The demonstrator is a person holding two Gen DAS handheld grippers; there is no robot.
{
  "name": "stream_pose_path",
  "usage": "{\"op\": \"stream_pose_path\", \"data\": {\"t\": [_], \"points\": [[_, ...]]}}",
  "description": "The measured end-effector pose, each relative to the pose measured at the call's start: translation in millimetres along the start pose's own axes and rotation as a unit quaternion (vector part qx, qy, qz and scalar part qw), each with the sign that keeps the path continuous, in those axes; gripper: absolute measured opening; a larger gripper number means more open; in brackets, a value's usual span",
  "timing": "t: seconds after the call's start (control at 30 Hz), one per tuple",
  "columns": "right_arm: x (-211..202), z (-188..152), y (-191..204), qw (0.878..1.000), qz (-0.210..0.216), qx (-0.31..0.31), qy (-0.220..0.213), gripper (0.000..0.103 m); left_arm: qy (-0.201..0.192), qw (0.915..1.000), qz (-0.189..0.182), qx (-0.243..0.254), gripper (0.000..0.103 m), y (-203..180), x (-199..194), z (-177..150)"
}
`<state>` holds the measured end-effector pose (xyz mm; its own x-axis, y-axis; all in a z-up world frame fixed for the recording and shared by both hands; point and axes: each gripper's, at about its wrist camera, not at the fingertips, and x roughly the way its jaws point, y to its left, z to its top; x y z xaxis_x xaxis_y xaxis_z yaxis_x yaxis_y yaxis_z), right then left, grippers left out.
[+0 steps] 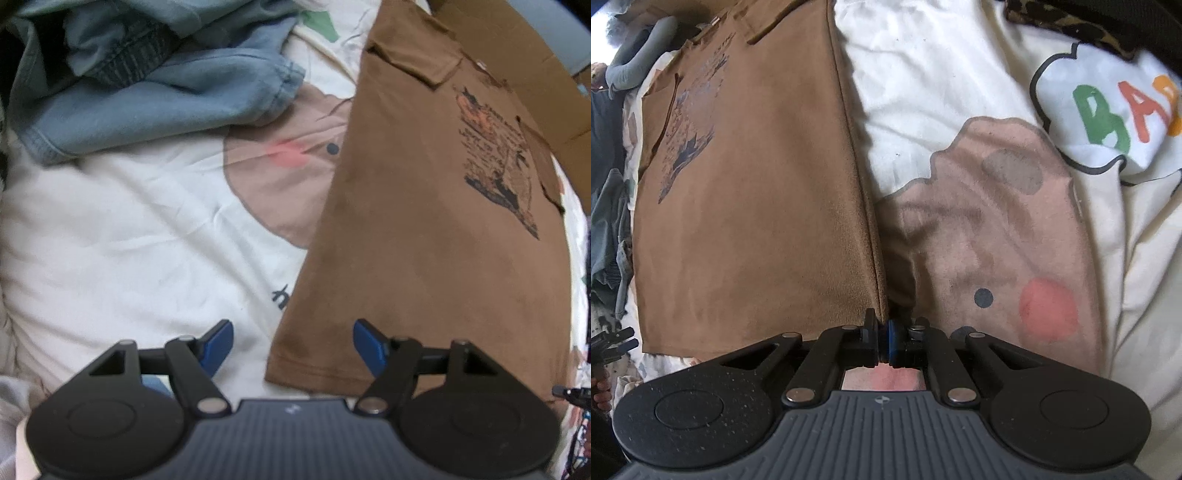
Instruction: Fold clothes
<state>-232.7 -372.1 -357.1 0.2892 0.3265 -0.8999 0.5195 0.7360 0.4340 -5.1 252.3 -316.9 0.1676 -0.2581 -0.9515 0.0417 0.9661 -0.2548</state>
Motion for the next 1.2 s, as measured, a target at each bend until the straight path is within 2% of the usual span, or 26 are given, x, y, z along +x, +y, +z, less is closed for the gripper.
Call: {"op": "stream_pose_path", "data": {"t": [0.2, 0.37, 0.57, 0.67, 0.83, 0.9, 1.03, 1.07, 1.1, 1.2], "points": [[-8.4, 4.1, -1.2, 1.0, -0.004, -0.003, -0.008, 0.002, 0.002, 0.9998, -0.018, -0.001, 0.053, 13.2, -3.1, -3.3], [-8.1, 3.3, 2.8, 1.0, -0.015, -0.011, -0.017, 0.002, 0.006, 0.9998, -0.02, 0.003, 0.04, 22.2, -2.3, -8.7], [-10.5, 2.8, 4.6, 0.999, -0.027, -0.009, -0.023, 0.002, 0.002, 0.9992, -0.022, 0.033, 0.038, 15.8, 5.1, -17.2], [-10.8, 3.8, 7.2, 0.999, -0.033, -0.012, -0.025, 0.002, -0.003, 0.9988, -0.01, 0.047, 0.022, 9.4, 11.2, -18.6], [-12.6, 3.1, 9.9, 0.999, -0.039, -0.015, -0.023, 0.002, 0.003, 0.9982, 0.001, 0.06, 0.021, 2.6, 22.9, -17.4], [-12.9, 3.6, 10.9, 0.999, -0.04, -0.016, -0.022, 0.002, 0.006, 0.9986, -0.001, 0.052, 0.025, 3.4, 24.9, -16.6], [-12.3, 3.6, 15.1, 0.998, -0.046, -0.023, -0.022, 0.002, 0.015, 0.9987, 0.0, 0.05, 0.025, 2.6, 25.5, -15.8], [-11.8, 3.8, 16.1, 0.998, -0.046, -0.023, -0.023, 0.002, 0.018, 0.9987, 0.001, 0.049, 0.021, 2.4, 25.2, -15.7], [-12.4, 3.8, 16.3, 0.998, -0.046, -0.021, -0.024, 0.002, 0.02, 0.9987, 0.002, 0.046, 0.008, 2.6, 25.0, -15.4], [-16.0, 3.6, 18.0, 0.998, -0.046, -0.02, -0.027, 0.002, 0.024, 0.9991, 0.004, 0.034, 0.006, 3.0, 22.5, -13.4]]}}
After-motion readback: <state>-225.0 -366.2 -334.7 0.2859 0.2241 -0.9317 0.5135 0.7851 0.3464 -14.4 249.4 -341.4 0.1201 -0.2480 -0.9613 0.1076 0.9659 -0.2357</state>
